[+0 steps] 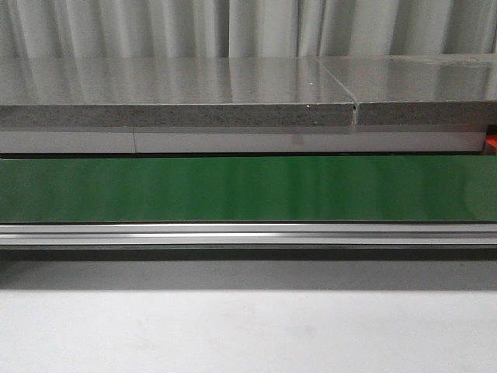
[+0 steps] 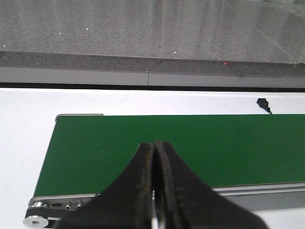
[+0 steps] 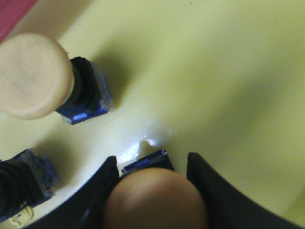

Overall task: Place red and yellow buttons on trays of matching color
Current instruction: 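Carry the yellow button into the yellow tray and open the right gripper, then raise the right gripper away from the trays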

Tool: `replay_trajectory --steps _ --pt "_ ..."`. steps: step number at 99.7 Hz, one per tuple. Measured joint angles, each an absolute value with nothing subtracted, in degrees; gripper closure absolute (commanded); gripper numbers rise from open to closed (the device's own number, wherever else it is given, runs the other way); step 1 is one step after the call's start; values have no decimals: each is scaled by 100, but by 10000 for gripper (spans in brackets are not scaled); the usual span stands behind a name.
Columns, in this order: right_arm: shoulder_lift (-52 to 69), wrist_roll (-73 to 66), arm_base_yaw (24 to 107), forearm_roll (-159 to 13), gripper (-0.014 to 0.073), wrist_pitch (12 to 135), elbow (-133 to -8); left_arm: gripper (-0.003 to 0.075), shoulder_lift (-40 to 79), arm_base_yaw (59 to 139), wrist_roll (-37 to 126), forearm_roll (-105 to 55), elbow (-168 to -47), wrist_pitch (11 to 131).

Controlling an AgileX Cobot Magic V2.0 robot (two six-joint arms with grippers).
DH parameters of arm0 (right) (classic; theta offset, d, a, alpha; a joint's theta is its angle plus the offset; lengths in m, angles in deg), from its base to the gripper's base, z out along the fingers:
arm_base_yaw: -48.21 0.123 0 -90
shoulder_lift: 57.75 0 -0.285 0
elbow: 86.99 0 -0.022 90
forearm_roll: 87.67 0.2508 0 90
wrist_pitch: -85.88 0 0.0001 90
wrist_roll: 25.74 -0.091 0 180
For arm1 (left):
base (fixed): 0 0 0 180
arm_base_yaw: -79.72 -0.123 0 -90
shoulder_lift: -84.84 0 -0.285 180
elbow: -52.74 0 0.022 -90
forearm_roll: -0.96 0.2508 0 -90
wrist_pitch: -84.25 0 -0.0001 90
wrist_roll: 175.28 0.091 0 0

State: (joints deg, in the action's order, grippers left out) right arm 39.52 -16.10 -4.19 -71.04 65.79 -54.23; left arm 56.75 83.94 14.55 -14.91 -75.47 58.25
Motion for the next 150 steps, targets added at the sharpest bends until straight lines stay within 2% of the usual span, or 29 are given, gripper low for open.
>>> replay_trajectory --steps 16,23,28,61,63,103,132,150 --pt "3975 -1555 -419 -7104 99 6583 -5423 739 5675 8394 1455 -1491 -7547 5825" --pt "3979 -1541 -419 -7104 15 6604 -5423 739 5675 8394 1455 -1491 -7547 5825" --pt "3979 -1516 -419 -7104 -11 6620 -5423 739 5675 8394 1455 -1491 -7547 5825" --pt "3766 -1491 -372 -6913 -10 6715 -5521 739 5675 8394 1455 -1491 -7547 5825" --pt "3366 -1491 -15 -6880 -10 6893 -5624 739 5675 8394 1455 -1491 -7547 5825" --pt "1908 -1430 1376 -6869 -10 7540 -5636 739 5675 8394 1455 -1491 -7547 5825" --pt "989 -694 3241 -6869 -9 7380 -5636 739 5675 8394 1455 -1491 -7547 5825" --pt "379 -365 3912 -6869 -8 7000 -5529 739 5675 8394 1455 -1495 -7547 5825"
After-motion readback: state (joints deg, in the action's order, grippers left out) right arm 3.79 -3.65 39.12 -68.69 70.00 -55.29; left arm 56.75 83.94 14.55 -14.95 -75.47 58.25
